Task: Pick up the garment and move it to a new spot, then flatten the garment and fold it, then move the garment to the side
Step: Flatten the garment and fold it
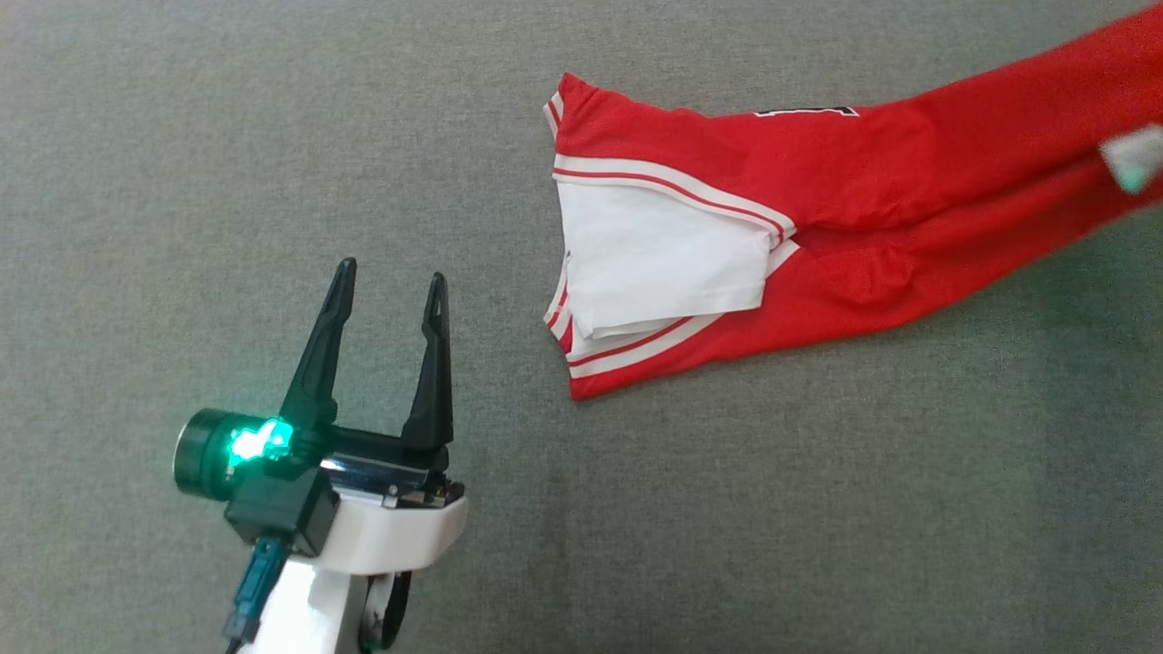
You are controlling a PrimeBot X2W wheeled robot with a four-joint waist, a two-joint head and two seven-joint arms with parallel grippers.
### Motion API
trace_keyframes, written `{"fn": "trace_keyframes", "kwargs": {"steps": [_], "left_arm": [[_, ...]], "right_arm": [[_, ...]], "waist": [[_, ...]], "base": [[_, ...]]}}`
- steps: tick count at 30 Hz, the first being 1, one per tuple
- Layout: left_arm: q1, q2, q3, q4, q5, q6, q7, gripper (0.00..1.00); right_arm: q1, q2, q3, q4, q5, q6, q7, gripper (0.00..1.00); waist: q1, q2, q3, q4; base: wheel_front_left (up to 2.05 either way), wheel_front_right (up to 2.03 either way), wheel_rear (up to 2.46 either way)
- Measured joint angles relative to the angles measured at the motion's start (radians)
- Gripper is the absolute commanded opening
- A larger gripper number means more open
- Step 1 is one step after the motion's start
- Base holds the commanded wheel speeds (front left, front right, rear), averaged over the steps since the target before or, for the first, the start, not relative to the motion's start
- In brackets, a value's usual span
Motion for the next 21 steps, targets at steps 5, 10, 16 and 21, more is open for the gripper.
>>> {"fn": "trace_keyframes", "kwargs": {"steps": [5, 10, 16, 21], "left_arm": [[0.0, -0.001, -0.003, 0.014, -0.001, -0.007, 0.0, 1.0], [-0.001, -0.001, -0.016, 0.019, -0.013, -0.005, 0.0, 1.0], [-0.001, -0.001, -0.032, 0.02, -0.033, 0.005, 0.0, 1.0], [-0.001, -0.001, -0.042, 0.024, -0.039, 0.013, 0.0, 1.0]], "right_arm": [[-0.04, 0.128, 0.153, -0.19, 0.015, 0.0, 0.075, 0.0], [-0.051, 0.191, 0.284, -0.2, 0.007, 0.0, 0.108, 0.0], [-0.056, 0.238, 0.399, -0.138, -0.001, 0.0, 0.116, 0.0], [-0.055, 0.288, 0.504, -0.017, -0.002, 0.0, 0.101, 0.0]], "waist": [[0.0001, 0.0, -0.004, 0.021], [0.0001, 0.0, -0.007, 0.054], [0.0001, 0.0, -0.005, 0.088], [0.0, 0.0, -0.001, 0.115]], "base": [[0.0, 0.0, 0.0], [0.0, 0.0, 0.0], [0.0, 0.0, 0.0], [0.0, 0.0, 0.0]]}}
